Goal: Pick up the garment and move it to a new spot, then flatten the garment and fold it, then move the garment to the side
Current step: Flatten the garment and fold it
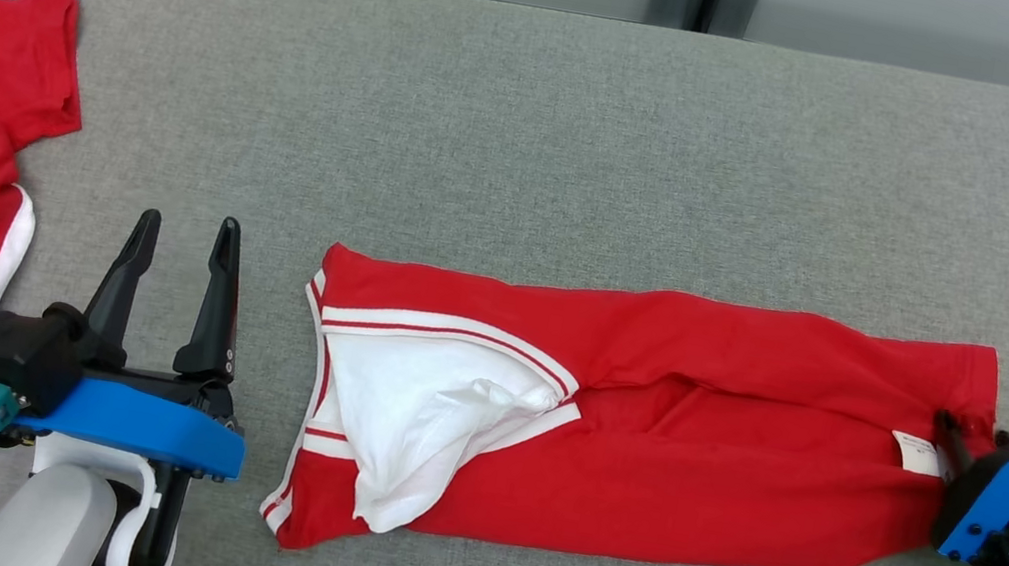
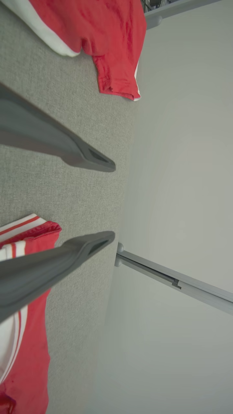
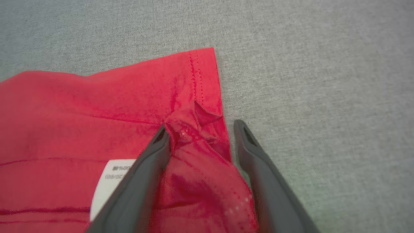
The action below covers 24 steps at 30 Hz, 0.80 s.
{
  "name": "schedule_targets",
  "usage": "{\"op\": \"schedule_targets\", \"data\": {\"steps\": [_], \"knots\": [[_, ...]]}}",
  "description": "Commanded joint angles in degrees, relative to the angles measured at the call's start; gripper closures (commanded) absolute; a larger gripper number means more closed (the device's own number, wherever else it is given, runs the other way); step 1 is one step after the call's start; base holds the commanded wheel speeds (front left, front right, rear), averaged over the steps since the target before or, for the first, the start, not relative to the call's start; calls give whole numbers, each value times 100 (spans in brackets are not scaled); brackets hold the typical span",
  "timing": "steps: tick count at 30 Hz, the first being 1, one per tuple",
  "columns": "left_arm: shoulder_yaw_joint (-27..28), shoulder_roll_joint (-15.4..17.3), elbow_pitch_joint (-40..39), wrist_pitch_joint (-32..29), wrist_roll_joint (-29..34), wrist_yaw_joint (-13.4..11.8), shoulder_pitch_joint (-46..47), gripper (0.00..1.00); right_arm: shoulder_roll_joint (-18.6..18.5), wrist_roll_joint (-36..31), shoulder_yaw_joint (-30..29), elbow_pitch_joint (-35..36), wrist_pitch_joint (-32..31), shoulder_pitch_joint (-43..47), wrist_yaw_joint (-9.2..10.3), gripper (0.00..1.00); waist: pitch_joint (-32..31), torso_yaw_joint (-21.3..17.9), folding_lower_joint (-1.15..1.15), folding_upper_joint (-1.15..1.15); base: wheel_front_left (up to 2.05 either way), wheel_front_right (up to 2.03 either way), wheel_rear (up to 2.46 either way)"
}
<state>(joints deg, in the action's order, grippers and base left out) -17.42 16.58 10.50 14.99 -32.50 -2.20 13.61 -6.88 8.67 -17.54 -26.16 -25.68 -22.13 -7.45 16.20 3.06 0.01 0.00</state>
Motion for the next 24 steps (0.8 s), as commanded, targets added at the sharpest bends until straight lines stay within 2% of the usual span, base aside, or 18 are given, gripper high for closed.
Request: {"op": "schedule_targets", "data": {"steps": [1, 9, 16, 18, 24], "knots": [[17, 1, 12, 26, 39, 4, -7, 0, 53, 66, 170, -74, -124, 122, -7, 100, -9, -27, -1, 0, 0, 0, 0], [23, 19, 45, 26, -6, -26, -90, 0, -259, 252, 289, 383, -51, 129, -5, 100, -125, -154, -1, 0, 0, 0, 0], [52, 23, 6, 26, 15, -29, -163, 0, -635, 59, -44, 909, -194, 319, -5, 100, -287, -208, -1, 0, 0, 0, 0], [68, 18, 36, 26, -4, -54, -189, 0, -800, -106, -272, 1248, -331, 482, -5, 100, -397, -223, -1, 0, 0, 0, 0], [87, 48, 59, 27, 15, -99, -292, 0, -852, -252, -500, 1902, -685, 715, -5, 100, -554, -277, -1, 0, 0, 0, 0]]}}
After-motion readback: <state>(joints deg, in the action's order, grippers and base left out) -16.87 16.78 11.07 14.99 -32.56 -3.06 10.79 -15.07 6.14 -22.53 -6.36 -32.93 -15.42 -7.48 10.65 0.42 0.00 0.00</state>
